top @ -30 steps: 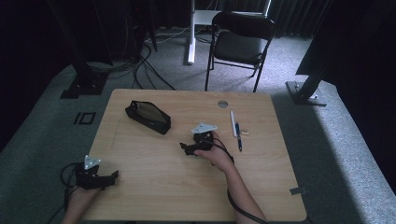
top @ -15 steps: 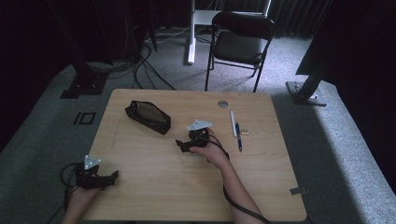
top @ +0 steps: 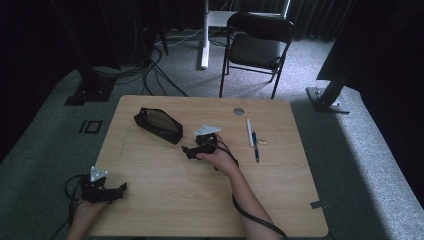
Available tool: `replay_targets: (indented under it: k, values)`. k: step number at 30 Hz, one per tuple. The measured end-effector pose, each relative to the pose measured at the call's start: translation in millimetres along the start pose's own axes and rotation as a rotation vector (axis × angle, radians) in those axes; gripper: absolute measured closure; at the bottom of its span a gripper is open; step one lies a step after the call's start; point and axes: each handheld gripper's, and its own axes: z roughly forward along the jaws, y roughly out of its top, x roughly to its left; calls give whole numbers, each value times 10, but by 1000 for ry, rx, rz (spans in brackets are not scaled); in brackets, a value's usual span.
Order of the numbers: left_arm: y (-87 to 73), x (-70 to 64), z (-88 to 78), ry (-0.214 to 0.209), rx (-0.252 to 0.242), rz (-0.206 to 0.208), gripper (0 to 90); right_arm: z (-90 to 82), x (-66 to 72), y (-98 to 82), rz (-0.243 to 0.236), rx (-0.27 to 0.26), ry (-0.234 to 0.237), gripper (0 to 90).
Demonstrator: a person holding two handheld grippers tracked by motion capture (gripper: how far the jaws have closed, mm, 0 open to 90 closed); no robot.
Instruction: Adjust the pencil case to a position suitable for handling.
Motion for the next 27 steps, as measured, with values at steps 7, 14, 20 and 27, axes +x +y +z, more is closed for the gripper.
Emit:
replay_targets:
  k: [7,14,20,27]
  values:
    - [0,-2,0,-2,-1,2,3,86,11,46,-10,0,-1,142]
    - [0,-2,0,-2,-1,2,3,166,12,124,-9,-11,2,143]
    - [0,-2,0,-2,-1,2,3,238,12,164,-12,-20,0,211]
    - [0,-2,0,-2,-1,2,3,291,-10,217,-27,-55,-31,354]
